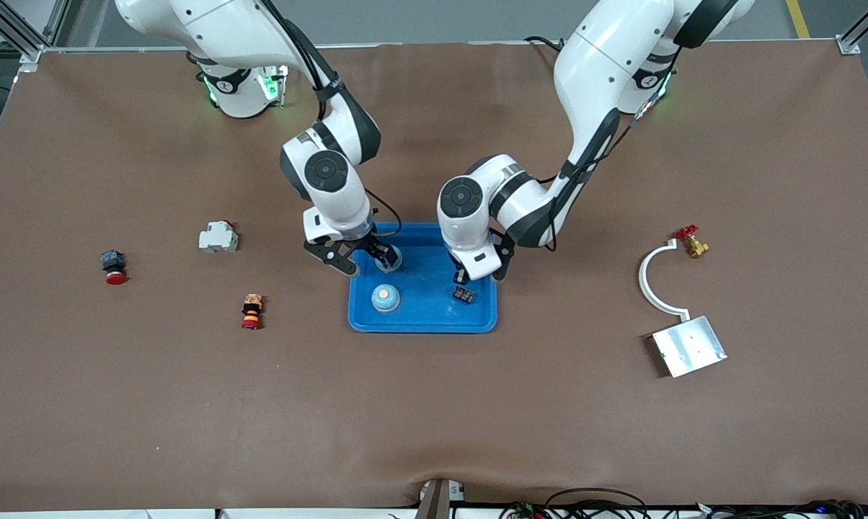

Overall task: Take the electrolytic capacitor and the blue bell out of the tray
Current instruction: 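Grasp a blue bell with the right gripper while the left gripper lifts, then set the capacitor by the metal plate while the right gripper carries the bell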

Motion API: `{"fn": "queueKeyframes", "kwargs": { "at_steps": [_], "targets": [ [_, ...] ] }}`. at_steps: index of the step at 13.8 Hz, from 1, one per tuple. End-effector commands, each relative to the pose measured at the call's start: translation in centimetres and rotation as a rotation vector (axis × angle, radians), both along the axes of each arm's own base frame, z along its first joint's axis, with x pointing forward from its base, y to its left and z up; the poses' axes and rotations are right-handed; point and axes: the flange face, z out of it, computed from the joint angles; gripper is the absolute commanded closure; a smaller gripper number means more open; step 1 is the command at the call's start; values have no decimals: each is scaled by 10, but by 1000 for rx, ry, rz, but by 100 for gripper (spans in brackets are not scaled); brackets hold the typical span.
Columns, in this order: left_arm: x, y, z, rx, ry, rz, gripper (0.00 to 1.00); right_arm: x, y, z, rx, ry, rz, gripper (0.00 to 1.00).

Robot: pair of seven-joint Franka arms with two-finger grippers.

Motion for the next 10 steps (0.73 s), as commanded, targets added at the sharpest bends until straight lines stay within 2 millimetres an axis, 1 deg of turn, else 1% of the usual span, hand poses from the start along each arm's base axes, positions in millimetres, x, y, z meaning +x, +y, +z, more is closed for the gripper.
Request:
{"fn": "queueKeyframes", "kwargs": {
  "at_steps": [1, 2, 3, 4, 5, 7, 8, 9, 10],
  "targets": [
    [18, 25, 65, 16, -51, -3, 100, 1, 23, -21, -14, -3, -17, 0],
    [28, 43, 87, 32, -47, -32, 100, -2, 25, -28, -23, 4, -11, 0],
    [36, 63, 101, 61, -27, -60, 100, -1, 29, -33, -24, 3, -11, 0],
    [45, 83, 110, 83, -5, -85, 100, -3, 34, -38, -26, 7, -6, 0],
    [53, 104, 118, 96, 15, -118, 100, -2, 34, -42, -29, 9, -5, 0],
    [66, 152, 124, 124, 64, -175, 100, -2, 35, -45, -31, 11, -4, 0],
    [69, 178, 122, 132, 88, -212, 100, -1, 36, -44, -30, 8, -2, 5],
    [73, 209, 119, 138, 114, -247, 100, 0, 35, -46, -31, 9, -2, 34],
    [76, 239, 119, 140, 140, -291, 100, 2, 37, -47, -28, 7, -5, 68]
  ]
}}
